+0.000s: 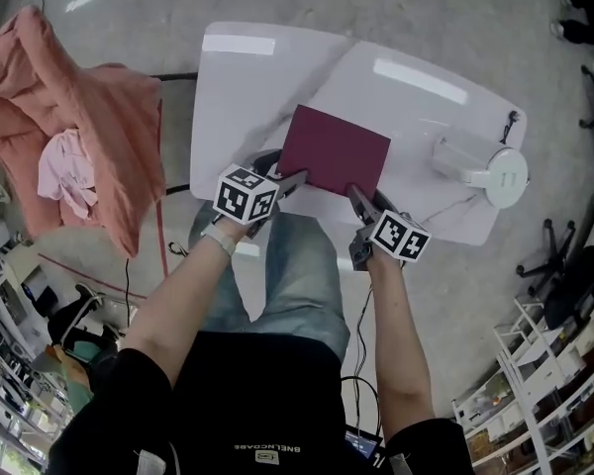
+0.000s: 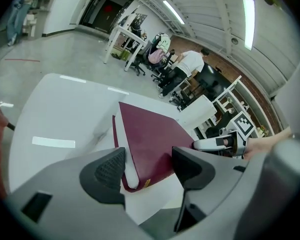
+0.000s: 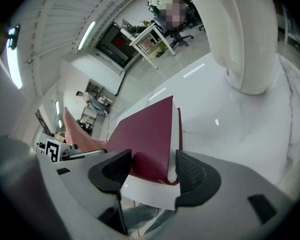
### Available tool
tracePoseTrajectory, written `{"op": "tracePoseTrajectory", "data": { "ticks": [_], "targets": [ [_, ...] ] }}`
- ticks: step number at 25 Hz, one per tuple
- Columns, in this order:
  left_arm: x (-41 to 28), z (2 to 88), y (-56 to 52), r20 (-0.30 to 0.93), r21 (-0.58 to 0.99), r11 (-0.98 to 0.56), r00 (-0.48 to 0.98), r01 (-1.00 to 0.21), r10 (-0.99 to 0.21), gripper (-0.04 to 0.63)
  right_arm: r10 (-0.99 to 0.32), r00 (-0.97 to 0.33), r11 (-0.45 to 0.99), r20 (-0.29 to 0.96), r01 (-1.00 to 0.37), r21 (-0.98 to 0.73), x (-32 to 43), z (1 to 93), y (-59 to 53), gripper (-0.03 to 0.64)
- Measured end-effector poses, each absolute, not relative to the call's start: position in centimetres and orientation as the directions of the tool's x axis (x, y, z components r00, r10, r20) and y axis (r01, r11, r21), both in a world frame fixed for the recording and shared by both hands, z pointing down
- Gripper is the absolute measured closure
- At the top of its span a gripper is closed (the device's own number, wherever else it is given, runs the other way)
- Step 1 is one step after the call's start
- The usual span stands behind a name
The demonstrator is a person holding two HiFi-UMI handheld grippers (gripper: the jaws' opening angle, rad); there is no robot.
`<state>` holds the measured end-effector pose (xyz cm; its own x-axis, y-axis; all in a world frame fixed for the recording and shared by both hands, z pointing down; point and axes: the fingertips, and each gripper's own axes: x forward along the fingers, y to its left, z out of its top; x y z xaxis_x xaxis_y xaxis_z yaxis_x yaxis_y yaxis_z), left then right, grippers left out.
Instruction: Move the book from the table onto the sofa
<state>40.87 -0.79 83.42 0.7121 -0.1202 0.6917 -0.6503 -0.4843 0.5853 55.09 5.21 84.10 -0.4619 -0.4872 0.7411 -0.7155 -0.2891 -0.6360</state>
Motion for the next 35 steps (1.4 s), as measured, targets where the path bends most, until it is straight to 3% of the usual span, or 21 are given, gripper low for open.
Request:
{"op": "tracePoseTrajectory", "data": {
  "ticks": [21,35],
  "targets": [
    [32.0,69.1,-0.6,0.567,0.527,-0.503,0.724,-0.685,-0.393,0.305,-0.582,-0.479,-0.048,0.657,-0.786,-0.616,47.1,69.6,3.0,0.344],
    [20.3,60.6,-0.7,0.488,0.509,-0.457,0.682,-0.729,-0.545,0.305,-0.600,-0.529,0.106,0.600,-0.796,-0.596,35.8,60.9,1.1,0.344]
  ]
}}
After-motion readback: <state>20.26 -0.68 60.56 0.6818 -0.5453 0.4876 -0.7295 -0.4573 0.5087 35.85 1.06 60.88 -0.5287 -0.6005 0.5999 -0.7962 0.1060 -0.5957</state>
